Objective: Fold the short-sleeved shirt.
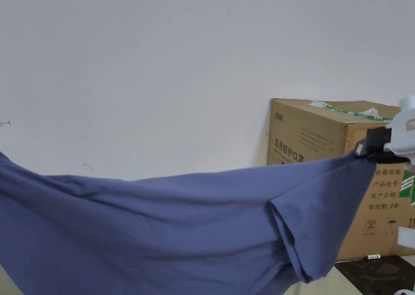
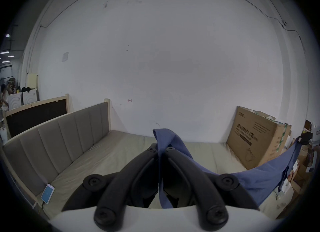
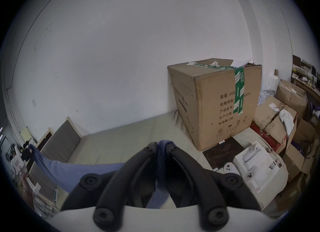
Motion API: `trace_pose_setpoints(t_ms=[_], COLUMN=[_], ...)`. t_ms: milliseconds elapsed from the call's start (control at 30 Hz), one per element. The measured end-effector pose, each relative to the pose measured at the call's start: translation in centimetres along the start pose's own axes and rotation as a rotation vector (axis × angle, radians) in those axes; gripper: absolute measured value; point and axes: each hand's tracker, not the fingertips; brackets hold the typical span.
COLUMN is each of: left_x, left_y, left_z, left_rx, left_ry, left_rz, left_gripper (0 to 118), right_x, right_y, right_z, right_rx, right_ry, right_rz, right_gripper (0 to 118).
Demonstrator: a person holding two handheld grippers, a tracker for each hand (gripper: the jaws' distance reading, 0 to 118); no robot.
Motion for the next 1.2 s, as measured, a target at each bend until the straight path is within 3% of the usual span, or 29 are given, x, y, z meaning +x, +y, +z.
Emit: trace_pose_setpoints(t_ms=[167,400,533,633,733,800,933,1067,1200], left_x=[0.8,0.5,-1.1,-3.2,-4.7,-6.1,-9.1,-9.3,-9.7], left_y=[-0.2,-5.5,-12.9,-20.5,-27.7,-31.2,-33.6,-33.4,-34.3], left_z=[-2.8,-3.7,-3.1,-2.8,-1.4,0.0,2.3,2.9,1.3], left_rx=[0.049,0.010,-0.218,-0.477,-0.657,-0.742,-0.760,-0.760,-0.777], left_ry=[0.009,-0.004,0.003,-0.007,0.001,0.021,0.015,-0.027,0.020], left_rz=[0.061,0.061,0.078,0.067,0.007,0.079,0.205,0.145,0.135], left_gripper=[2,2,2,2,2,2,2,2,3], right_x=[-0.4,1.0,4.2,7.2,10.1,11.8,14.0,14.8,14.2], right_y=[1.2,-3.2,-10.5,-18.8,-26.9,-31.0,-34.8,-35.1,-35.9], right_z=[-2.9,-4.3,-5.4,-6.8,-7.0,-6.2,-3.4,-1.5,-2.5], right_rx=[0.083,0.103,-0.039,-0.221,-0.369,-0.418,-0.480,-0.480,-0.519], right_ry=[0.011,-0.005,-0.010,-0.065,-0.127,-0.145,-0.164,-0.152,-0.118], right_rz=[-0.074,-0.050,-0.066,-0.032,-0.071,-0.102,-0.128,-0.144,-0.172], right_gripper=[9,9,9,9,9,9,9,9,9])
